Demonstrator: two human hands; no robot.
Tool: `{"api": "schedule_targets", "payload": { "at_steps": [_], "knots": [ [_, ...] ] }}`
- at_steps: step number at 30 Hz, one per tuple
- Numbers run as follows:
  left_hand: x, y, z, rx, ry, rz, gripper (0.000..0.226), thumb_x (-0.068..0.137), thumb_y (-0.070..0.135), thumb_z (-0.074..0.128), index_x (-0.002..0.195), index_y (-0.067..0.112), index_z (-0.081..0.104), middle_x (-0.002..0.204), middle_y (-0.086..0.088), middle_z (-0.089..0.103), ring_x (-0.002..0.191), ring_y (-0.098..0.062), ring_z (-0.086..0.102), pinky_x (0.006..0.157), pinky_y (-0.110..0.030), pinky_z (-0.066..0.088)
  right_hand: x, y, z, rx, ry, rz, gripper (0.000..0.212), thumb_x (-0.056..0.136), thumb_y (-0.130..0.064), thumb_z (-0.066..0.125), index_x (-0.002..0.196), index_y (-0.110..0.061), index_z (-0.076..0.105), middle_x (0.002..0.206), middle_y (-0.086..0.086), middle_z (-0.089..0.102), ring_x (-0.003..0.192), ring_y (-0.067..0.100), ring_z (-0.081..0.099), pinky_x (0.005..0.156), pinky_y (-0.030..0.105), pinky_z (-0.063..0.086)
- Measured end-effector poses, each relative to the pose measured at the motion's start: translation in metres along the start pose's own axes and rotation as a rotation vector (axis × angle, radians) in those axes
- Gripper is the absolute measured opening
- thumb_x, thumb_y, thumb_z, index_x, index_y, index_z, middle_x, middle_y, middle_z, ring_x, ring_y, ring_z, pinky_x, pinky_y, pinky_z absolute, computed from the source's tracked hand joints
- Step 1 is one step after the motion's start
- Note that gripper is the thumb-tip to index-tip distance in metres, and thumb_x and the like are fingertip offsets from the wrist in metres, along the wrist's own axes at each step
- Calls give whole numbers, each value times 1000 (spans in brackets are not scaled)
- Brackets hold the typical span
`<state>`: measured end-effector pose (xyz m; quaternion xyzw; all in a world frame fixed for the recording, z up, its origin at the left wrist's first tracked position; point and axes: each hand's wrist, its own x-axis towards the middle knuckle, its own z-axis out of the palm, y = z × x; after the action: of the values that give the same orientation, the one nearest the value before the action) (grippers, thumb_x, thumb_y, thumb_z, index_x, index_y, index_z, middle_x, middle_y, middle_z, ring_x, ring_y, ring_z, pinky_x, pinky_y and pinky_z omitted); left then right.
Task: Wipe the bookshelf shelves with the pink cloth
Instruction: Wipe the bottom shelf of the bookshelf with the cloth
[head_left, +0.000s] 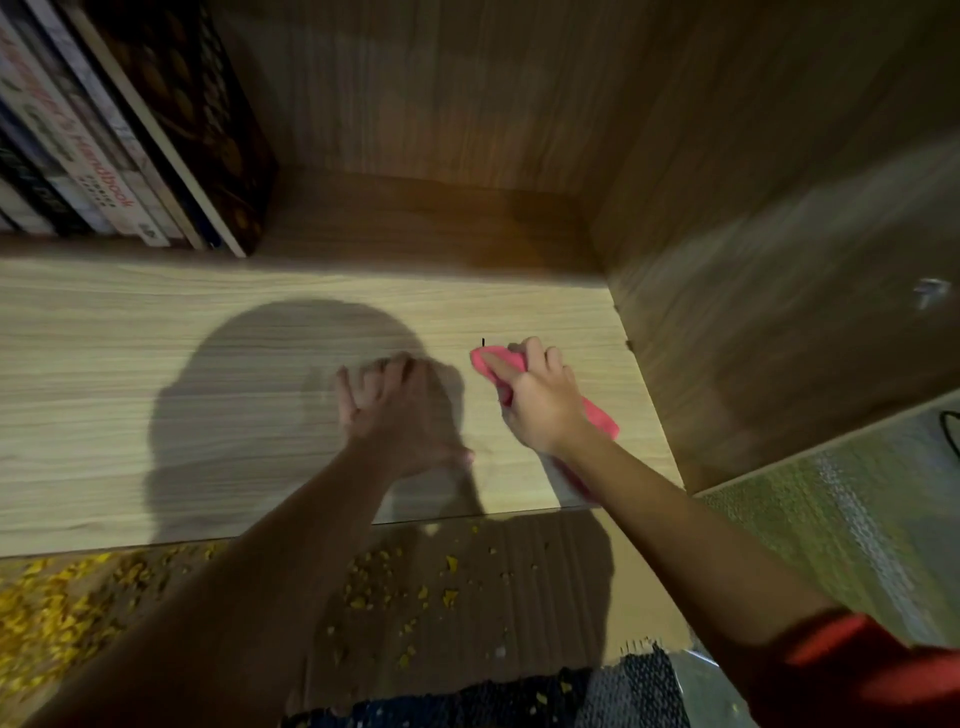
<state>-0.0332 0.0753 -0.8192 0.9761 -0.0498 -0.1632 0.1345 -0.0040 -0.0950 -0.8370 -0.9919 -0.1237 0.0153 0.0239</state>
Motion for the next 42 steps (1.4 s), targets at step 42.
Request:
{"api": "schedule_targets", "payload": {
  "at_steps": [42],
  "knots": [
    [10,-14,9,-46,-205,-4,126,68,78,54,145,19,-27,150,-2,-36,138,-27,-32,109,-54,-17,17,-9,-5,-8,29,70,44,94,-21,40,138,-26,37,125,12,35,114,33,35,91,42,33]
  ]
}}
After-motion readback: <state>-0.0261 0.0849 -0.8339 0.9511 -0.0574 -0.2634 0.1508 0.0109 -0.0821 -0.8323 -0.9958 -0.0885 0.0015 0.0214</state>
